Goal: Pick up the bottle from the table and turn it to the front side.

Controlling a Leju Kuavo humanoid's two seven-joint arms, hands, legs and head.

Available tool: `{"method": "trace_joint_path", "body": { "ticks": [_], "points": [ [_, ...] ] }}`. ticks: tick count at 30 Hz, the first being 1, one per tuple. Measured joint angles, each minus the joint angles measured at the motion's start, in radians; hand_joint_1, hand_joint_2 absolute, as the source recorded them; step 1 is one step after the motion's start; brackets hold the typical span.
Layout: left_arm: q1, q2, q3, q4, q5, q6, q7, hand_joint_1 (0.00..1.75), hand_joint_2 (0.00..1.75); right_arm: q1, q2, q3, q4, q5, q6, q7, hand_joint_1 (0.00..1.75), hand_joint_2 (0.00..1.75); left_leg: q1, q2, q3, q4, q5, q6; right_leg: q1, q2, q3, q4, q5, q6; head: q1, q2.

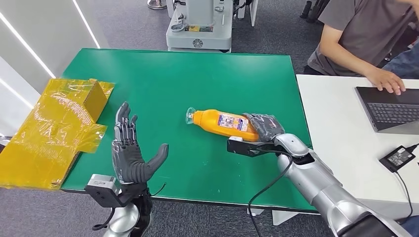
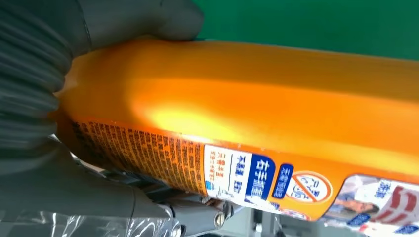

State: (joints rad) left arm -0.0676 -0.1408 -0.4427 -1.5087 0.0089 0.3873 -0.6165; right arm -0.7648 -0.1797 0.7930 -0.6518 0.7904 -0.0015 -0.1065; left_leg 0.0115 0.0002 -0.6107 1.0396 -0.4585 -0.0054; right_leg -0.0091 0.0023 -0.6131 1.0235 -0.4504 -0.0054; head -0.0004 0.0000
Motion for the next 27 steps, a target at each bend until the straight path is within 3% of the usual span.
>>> {"method": "trace_joint_path", "body": {
  "ticks": [4,8,16,22,27],
  "points": [
    [0.003,0.000,0.000,-0.003,-0.002,0.002,0.000,0.00,1.75,0.004,0.023,-0.014,-0.015,-0.010,-0.014,0.002,1.75,1.75,0.000,0.000,-0.001,0.000,0.000,0.000,0.000,-0.001,0.000,0.000,0.000,0.000,0.000,0.000],
    [0.005,-0.004,0.000,-0.003,-0.018,0.013,-0.003,0.00,1.75,0.015,0.072,-0.057,-0.044,-0.030,-0.096,0.015,1.75,1.75,0.000,0.001,0.000,0.000,0.000,0.000,0.000,0.001,0.000,0.000,0.000,0.000,0.000,0.000],
    [-0.001,-0.019,0.001,-0.007,-0.049,0.026,-0.003,0.00,1.75,0.139,0.205,-0.172,-0.187,0.022,-0.445,-0.017,1.75,1.75,0.000,-0.001,0.000,-0.001,0.000,0.000,0.001,-0.001,0.000,0.000,-0.001,-0.001,0.000,0.000],
    [-0.005,-0.021,0.001,-0.007,-0.050,0.024,-0.001,0.00,1.75,0.195,0.238,-0.216,-0.248,0.018,-0.476,-0.034,1.75,1.75,0.000,-0.001,0.000,-0.001,0.000,0.000,0.000,-0.001,0.000,0.000,-0.001,-0.001,0.000,0.000],
    [-0.018,-0.021,0.001,-0.007,-0.038,0.003,0.013,0.00,1.75,0.251,0.264,-0.253,-0.294,0.004,-0.598,-0.110,1.75,1.75,0.000,-0.001,0.000,-0.001,0.000,0.000,0.000,-0.001,0.000,0.000,-0.001,-0.001,0.000,0.000]
  ]
}}
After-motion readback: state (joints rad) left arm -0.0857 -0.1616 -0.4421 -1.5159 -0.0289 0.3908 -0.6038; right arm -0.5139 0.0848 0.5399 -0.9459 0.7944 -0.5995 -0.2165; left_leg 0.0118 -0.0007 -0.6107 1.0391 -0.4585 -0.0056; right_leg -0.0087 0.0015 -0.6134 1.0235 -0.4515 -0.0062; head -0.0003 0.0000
